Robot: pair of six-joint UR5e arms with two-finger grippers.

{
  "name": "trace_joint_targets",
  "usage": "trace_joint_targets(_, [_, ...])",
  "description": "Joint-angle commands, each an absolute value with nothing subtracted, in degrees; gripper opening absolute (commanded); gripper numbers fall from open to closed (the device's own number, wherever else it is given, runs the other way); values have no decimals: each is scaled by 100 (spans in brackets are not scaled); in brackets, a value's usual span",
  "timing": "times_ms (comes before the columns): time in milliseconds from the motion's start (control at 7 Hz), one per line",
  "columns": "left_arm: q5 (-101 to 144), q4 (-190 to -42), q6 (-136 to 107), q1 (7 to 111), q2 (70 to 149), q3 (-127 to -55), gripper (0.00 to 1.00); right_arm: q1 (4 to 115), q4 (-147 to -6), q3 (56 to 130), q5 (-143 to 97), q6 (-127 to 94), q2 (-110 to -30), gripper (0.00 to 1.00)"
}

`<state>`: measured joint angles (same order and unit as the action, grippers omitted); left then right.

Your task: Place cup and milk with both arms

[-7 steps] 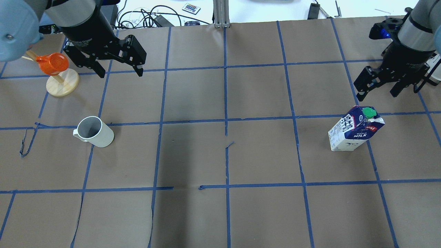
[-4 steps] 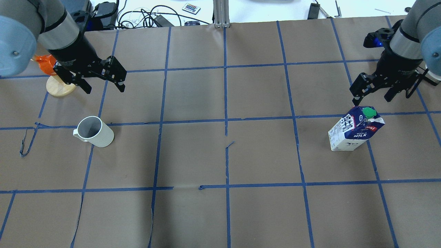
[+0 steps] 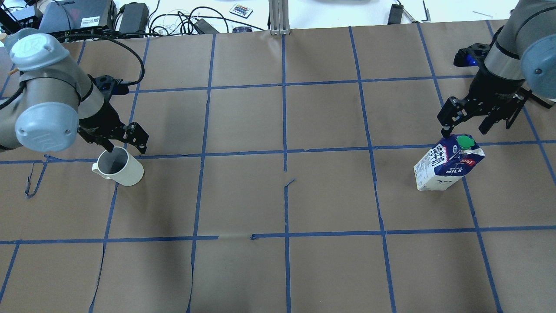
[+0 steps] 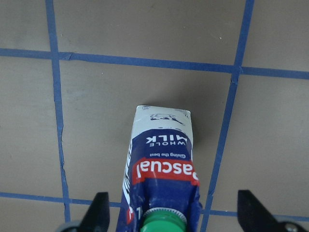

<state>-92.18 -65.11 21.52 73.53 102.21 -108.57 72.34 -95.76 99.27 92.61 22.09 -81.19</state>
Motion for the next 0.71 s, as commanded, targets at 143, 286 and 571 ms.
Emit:
trace_joint_targets(143, [-9378,-6643,2118,7330,10485,-10934,14,7225,-9493,10090,9281,2136,-8095,81])
trace_joint_targets(286, [-9378,-6645,2109,7330,10494,-10899,0,7225,-9405,10090,9333,2040,-8112,78])
trace_joint_targets(571, [-9361,-6636,2109,7339,10450,-10820,0,7225,-9239,10072,9571,1873,-8139,74])
